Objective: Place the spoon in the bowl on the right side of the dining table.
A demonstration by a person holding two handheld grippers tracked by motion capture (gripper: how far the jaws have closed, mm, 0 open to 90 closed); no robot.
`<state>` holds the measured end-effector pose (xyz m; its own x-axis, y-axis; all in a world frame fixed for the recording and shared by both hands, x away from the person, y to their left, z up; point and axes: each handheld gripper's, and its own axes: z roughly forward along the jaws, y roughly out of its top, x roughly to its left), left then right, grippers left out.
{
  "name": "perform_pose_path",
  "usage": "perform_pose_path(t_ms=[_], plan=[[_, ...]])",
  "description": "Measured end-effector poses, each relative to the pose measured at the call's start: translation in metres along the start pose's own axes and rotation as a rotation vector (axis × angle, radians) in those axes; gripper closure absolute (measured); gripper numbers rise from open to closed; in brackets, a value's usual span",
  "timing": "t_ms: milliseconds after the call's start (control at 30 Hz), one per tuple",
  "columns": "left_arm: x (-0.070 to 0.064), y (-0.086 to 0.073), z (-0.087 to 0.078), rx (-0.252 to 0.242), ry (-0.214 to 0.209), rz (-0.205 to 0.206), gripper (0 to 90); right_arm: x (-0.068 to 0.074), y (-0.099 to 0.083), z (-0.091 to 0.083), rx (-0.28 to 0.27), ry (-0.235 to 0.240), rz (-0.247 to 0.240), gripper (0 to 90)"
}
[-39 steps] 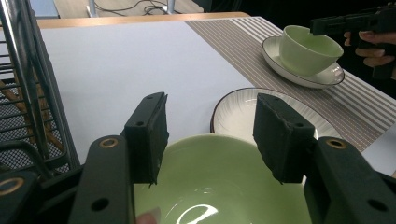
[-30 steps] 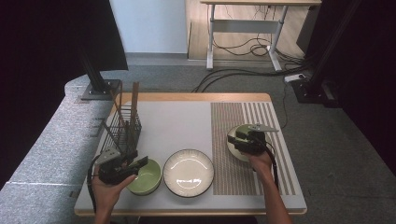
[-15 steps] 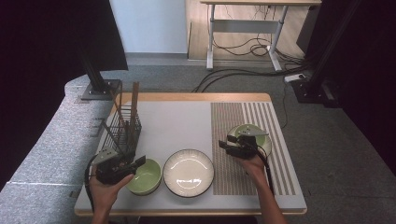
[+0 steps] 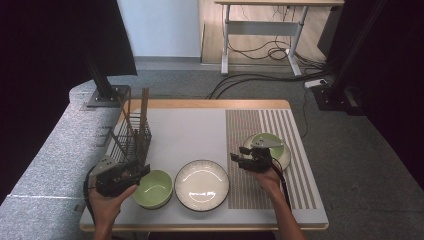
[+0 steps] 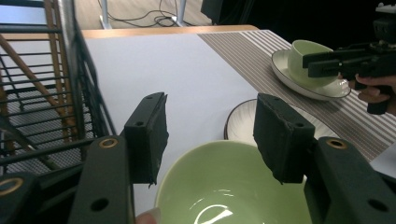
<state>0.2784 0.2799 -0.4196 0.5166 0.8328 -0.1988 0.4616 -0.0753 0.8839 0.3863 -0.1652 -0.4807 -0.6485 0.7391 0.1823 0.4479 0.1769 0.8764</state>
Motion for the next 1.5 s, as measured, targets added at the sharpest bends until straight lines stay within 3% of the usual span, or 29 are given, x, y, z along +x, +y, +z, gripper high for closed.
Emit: perform_pose_path(t_ms=[167, 333, 433, 500, 600, 767, 1133, 1500], plan=[[0.007, 0.004, -0.003, -0.004, 0.01, -0.002, 44.7, 0.002, 0.0, -0.001, 0.0, 0.0, -0.005, 46.7], [0.02, 0.007, -0.008, -0.017, 0.016, -0.031, 44.8, 0.002, -0.001, -0.001, 0.003, 0.007, -0.005, 46.7], [0.023, 0.011, -0.017, -0.039, -0.037, -0.044, 44.7, 0.003, -0.002, 0.0, 0.004, 0.009, -0.007, 46.7], [0.023, 0.016, -0.021, -0.029, 0.008, -0.016, 44.5, 0.005, -0.002, -0.001, 0.008, 0.008, -0.013, 46.7], [0.029, 0.022, -0.024, -0.026, 0.034, -0.007, 44.4, 0.007, -0.003, -0.001, 0.008, 0.008, -0.012, 46.7], [0.048, 0.027, -0.023, -0.017, 0.068, -0.027, 44.6, 0.008, -0.005, -0.003, 0.023, 0.003, -0.018, 46.2], [0.075, 0.031, -0.016, -0.006, 0.104, -0.027, 44.7, 0.008, -0.009, -0.008, 0.026, -0.012, -0.014, 46.2], [0.091, 0.033, -0.008, -0.015, 0.12, -0.04, 45.0, 0.006, -0.012, -0.011, 0.03, -0.026, -0.012, 46.2]])
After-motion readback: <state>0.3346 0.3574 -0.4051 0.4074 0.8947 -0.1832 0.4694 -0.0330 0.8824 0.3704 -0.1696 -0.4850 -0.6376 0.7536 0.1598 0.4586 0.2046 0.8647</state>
